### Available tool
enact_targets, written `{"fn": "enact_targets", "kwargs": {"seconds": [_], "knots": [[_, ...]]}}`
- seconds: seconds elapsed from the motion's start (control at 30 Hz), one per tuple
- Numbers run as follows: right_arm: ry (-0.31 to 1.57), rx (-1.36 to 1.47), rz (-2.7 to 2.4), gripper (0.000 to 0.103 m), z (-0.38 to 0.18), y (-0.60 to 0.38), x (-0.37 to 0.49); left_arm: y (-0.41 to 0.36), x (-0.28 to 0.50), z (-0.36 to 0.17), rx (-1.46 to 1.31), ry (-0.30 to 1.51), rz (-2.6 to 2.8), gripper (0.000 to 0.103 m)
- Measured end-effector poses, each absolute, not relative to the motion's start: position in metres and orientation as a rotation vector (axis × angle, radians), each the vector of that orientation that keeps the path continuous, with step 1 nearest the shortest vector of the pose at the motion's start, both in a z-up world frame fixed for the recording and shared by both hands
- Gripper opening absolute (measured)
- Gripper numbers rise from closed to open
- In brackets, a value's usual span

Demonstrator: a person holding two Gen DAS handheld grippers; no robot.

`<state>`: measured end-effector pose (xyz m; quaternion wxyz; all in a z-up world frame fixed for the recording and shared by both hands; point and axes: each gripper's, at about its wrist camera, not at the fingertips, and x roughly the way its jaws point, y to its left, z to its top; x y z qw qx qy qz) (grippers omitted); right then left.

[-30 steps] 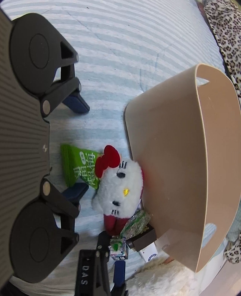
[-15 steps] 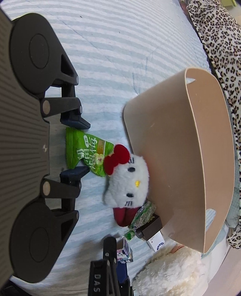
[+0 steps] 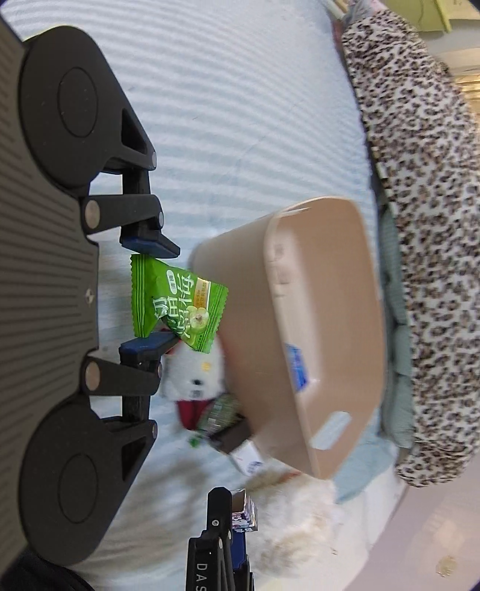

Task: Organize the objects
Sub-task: 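Carry both items into the beige basket and open both tools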

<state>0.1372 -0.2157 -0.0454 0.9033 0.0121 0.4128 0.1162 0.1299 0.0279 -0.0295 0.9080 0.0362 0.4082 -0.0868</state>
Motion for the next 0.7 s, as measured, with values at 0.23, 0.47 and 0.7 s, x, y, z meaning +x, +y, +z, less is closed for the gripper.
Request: {"fn": "enact_targets", "kwargs": {"seconds": [0.23, 0.47, 0.7], "knots": [[0.712, 0.024, 0.225, 0.047, -0.001, -0.211, 0.149, 0.023, 0.145, 0.006, 0.101, 0.736, -0.161, 0.045], [0.647, 0.047, 0.219, 0.047, 0.021, -0.202, 0.182, 0.023, 0.182, 0.022, 0.104, 0.683, -0.119, 0.045], [0.656, 0.019, 0.213, 0.047, 0.011, -0.181, 0.225, 0.018, 0.224, 0.009, 0.127, 0.709, -0.063, 0.045]]}}
